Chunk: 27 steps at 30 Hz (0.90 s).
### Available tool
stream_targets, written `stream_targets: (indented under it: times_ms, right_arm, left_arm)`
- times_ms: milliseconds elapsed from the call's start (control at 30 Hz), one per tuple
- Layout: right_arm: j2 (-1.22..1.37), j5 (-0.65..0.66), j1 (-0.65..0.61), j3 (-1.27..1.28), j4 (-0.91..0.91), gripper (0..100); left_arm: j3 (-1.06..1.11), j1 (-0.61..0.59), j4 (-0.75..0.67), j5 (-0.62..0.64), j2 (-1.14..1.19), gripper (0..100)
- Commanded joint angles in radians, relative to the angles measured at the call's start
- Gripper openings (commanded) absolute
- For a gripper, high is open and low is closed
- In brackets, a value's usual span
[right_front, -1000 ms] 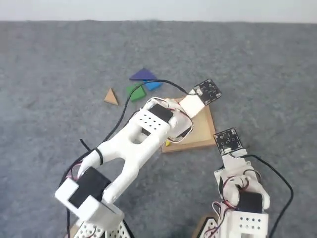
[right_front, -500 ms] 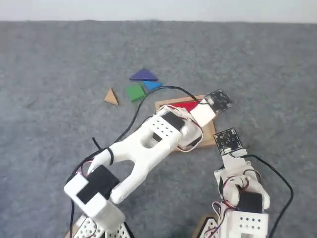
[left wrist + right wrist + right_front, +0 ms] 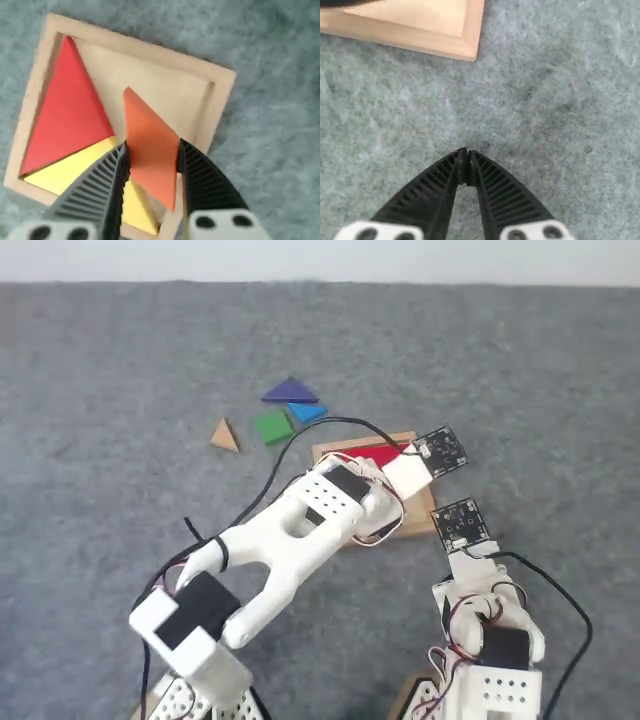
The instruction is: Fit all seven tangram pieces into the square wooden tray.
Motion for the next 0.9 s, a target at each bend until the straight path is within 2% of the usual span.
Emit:
stream_targets:
  times_ms: [0, 267, 567, 867]
  right_arm:
    - [-0.015, 0.008, -0.004, 0.017, 0.002, 0.8]
    - [-0.015, 0.008, -0.004, 0.017, 0.002, 0.8]
    - [-0.015, 0.008, -0.004, 0.017, 0.002, 0.8]
    - [-0.015, 0.008, -0.004, 0.017, 0.002, 0.8]
  left_arm:
    - [0.007, -0.005, 0.011, -0.029, -0.005, 2]
    - [0.028, -0.006, 0.028, -0.164, -0.005, 2]
    - [0.022, -0.008, 0.023, -0.212, -0.005, 3]
    - [0.028, -0.02, 0.06, -0.222, -0.005, 18]
